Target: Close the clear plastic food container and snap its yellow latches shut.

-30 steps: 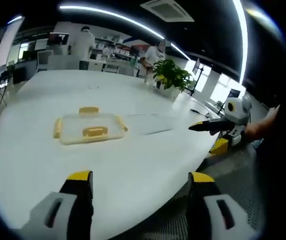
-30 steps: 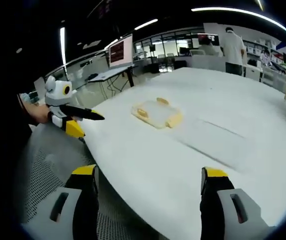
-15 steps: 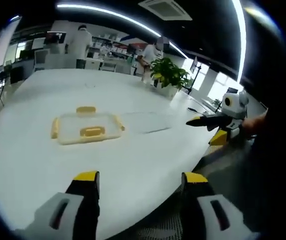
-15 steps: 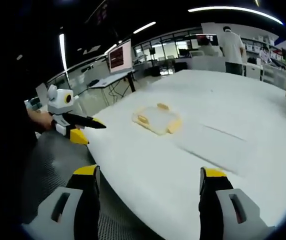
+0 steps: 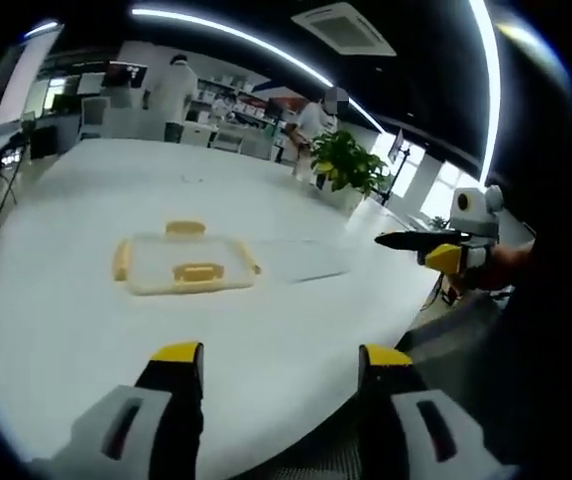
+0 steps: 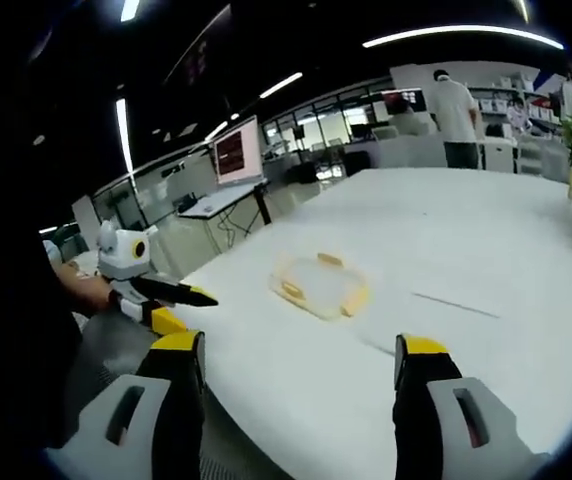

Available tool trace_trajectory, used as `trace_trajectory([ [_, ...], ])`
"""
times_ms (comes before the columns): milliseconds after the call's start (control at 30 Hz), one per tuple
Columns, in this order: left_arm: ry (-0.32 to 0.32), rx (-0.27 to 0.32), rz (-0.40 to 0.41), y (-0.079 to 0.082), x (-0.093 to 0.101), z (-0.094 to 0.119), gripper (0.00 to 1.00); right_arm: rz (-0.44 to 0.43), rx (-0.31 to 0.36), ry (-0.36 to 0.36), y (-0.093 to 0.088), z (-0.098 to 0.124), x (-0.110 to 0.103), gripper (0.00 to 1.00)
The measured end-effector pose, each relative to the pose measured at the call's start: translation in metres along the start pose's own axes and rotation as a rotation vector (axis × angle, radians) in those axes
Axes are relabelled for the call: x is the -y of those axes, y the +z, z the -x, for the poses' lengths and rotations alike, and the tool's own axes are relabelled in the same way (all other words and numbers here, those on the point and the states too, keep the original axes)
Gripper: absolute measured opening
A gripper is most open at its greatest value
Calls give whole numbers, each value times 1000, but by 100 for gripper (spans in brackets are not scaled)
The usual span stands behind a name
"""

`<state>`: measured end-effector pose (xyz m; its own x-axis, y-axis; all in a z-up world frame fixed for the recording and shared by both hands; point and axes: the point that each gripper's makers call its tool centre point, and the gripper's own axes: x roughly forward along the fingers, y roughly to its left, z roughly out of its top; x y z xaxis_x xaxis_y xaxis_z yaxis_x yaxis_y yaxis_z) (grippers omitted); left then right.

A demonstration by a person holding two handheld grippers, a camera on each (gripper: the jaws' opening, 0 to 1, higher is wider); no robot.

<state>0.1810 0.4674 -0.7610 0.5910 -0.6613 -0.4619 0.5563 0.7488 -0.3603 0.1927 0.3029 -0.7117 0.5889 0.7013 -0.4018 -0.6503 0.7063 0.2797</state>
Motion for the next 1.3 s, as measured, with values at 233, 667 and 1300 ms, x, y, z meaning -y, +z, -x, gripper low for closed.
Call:
trace_trajectory([
  [233,9,21,47,10,-5,2,68,25,-3,12,4,-3,-6,73],
  [667,-19,26,42,25,-17,0,87,75,0,38,13,-18,-7,72],
  [1300,-68,-1,5,48,-34,-8,99,76,7,64,24,-46,-1,77],
])
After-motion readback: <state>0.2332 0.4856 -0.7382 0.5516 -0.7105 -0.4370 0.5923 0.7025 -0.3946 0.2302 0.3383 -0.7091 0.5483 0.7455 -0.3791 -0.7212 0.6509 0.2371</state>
